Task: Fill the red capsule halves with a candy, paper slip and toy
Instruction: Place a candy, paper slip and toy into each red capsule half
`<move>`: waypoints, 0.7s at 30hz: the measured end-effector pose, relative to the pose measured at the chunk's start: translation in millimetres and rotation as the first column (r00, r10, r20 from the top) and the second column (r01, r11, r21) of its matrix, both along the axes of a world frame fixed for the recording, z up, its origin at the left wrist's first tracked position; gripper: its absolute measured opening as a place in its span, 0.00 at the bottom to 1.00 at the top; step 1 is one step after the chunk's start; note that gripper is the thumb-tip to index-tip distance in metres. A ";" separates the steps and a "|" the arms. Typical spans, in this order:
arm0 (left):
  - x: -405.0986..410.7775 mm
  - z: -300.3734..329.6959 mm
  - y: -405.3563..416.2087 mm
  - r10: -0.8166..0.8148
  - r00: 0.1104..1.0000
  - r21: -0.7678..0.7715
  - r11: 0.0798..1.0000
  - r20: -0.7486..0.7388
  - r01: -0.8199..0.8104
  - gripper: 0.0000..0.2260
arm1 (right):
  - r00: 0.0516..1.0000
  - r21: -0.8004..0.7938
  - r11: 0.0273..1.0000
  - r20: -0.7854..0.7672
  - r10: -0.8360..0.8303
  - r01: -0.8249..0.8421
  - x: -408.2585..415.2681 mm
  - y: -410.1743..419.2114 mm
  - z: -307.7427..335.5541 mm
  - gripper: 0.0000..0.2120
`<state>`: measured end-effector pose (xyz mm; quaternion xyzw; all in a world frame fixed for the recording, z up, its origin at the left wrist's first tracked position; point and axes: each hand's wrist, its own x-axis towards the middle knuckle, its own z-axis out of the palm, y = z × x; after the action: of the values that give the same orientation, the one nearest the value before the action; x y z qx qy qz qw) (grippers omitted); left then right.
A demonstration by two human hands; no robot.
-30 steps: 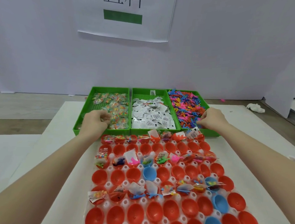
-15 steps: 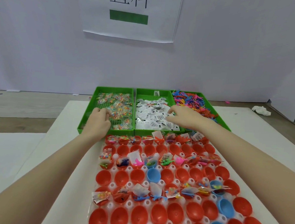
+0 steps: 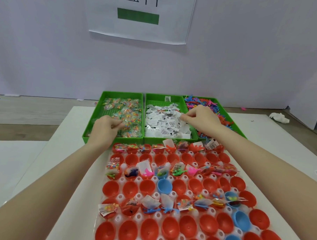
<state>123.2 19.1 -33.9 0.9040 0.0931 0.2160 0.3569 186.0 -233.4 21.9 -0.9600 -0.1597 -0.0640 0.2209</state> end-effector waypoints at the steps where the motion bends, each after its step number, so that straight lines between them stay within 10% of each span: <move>1: 0.2 -0.8 0.2 0.007 1.000 0.003 1.000 0.002 -0.007 0.14 | 1.000 -0.015 1.000 0.025 0.002 -0.001 -0.7 1.3 0.9 0.21; 10: 1.2 -3.1 1.5 0.027 0.999 0.010 1.000 0.018 -0.027 0.15 | 0.973 0.184 0.981 0.213 -0.092 0.053 -12.6 1.7 5.3 0.09; 16: -5.7 3.8 -1.4 0.087 0.989 -0.176 0.982 0.119 -0.065 0.11 | 0.996 0.693 0.717 -0.077 -0.038 0.081 -47.4 0.9 28.5 0.06; 21: -28.6 36.9 -12.9 0.142 0.975 -0.472 0.880 0.168 -0.047 0.08 | 0.962 0.756 0.654 -0.192 0.195 0.019 -105.3 -6.7 47.6 0.09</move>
<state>94.6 6.2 3.0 0.7603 0.1505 0.2932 0.5597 80.7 -240.0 69.5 -0.7734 -0.1357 0.0114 0.6192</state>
